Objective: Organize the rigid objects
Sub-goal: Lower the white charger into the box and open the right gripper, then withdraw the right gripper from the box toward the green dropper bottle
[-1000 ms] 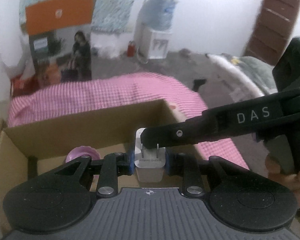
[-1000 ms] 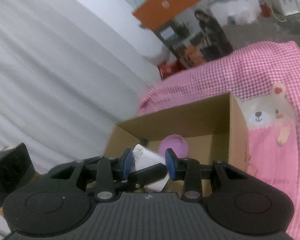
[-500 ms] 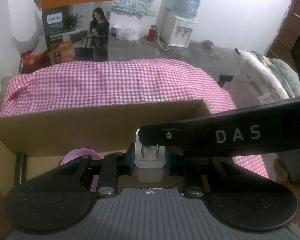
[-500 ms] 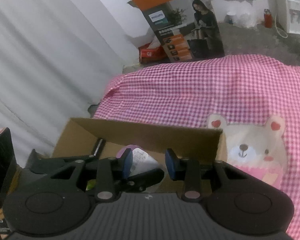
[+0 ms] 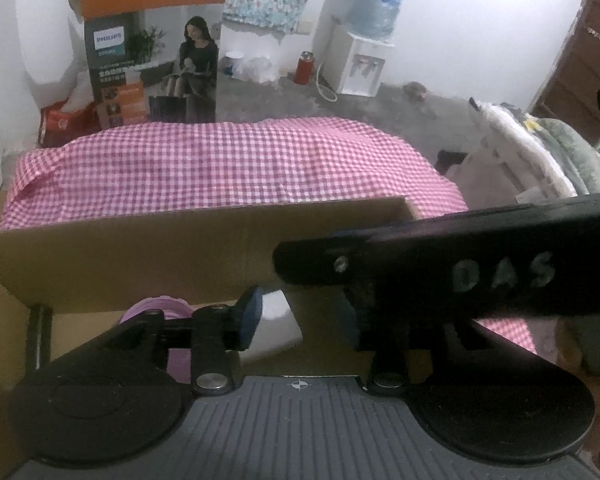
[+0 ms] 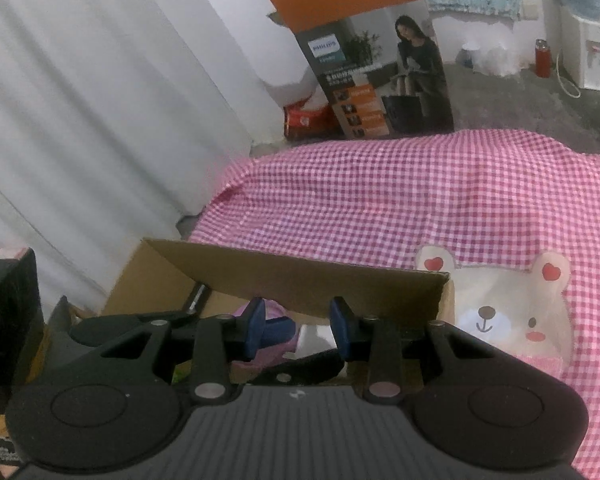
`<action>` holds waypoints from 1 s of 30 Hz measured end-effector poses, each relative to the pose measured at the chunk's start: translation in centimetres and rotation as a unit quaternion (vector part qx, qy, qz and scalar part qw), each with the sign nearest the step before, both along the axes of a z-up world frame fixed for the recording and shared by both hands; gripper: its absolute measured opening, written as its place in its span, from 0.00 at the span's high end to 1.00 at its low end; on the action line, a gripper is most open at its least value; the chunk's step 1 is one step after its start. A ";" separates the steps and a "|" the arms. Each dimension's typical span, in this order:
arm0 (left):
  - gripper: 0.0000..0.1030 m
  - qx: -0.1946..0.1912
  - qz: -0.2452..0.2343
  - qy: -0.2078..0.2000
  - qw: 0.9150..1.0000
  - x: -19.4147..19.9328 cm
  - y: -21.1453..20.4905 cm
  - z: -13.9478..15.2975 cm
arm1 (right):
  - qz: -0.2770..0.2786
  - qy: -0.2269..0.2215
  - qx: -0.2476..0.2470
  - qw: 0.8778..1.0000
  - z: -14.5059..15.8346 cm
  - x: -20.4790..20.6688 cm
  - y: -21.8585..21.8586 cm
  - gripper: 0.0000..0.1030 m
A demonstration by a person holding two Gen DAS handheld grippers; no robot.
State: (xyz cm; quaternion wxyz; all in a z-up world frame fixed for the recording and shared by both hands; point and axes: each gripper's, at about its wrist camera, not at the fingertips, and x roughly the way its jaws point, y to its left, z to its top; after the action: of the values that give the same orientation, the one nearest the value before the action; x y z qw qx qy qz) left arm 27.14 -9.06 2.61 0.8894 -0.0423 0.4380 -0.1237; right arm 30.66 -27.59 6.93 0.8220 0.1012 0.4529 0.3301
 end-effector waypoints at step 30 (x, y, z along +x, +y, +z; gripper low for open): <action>0.03 -0.028 -0.080 -0.169 0.982 -23.5 3.2 5.3 | -0.099 -0.096 0.195 0.971 2.6 -28.6 -10.4 0.59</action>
State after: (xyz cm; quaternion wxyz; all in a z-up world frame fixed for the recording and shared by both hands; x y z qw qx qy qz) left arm 3.69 -5.81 7.91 0.9363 -0.0105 0.2800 -0.2117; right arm 2.05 -38.02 9.50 0.8544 0.2720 0.2868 0.3373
